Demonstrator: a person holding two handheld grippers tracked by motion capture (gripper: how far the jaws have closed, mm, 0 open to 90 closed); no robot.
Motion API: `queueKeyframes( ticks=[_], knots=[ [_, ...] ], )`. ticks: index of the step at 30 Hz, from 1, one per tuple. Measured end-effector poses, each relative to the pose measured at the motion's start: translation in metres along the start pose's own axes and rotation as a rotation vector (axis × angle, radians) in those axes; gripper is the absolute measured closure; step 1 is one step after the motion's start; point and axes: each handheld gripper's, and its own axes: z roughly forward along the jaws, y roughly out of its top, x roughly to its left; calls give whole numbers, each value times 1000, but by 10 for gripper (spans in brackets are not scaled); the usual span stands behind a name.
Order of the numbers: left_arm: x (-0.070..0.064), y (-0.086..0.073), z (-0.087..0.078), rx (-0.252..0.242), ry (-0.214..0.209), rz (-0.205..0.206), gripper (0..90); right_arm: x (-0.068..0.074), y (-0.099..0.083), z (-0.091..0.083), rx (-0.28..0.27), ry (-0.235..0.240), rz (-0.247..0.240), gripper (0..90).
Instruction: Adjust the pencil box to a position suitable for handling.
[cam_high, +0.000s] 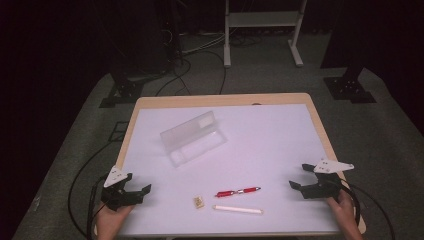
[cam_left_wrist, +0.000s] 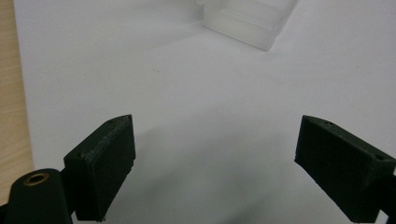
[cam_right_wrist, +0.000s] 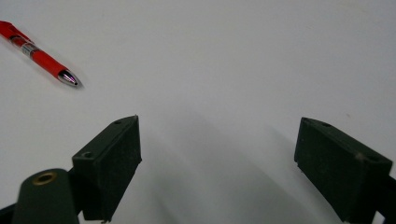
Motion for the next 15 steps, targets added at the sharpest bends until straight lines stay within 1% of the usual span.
queueKeyframes(
  ticks=[1, 3, 4, 7, 10, 12, 15],
  knots=[
    [-1, 1, 0, -3, 1, 9, 117, 0, 0, 0, 1, 0, -2, 138],
    [-3, 2, 1, -7, -7, 12, 117, 1, 0, 0, 2, -2, -7, 138],
    [-5, 3, 1, -13, -6, 15, 117, 1, 0, 0, 3, -3, -7, 138],
    [-7, 7, 3, -11, -8, 27, 114, 1, 0, 0, 3, -7, 0, 138],
    [-11, 12, 4, -21, -9, 38, 114, 1, 0, 0, 4, -11, -5, 138],
    [-14, 15, 6, -19, -9, 54, 114, 1, 0, 1, 3, -13, -7, 138],
    [-17, 20, 9, -22, -12, 67, 111, 1, 0, 1, 2, -13, -6, 138]
  ],
)
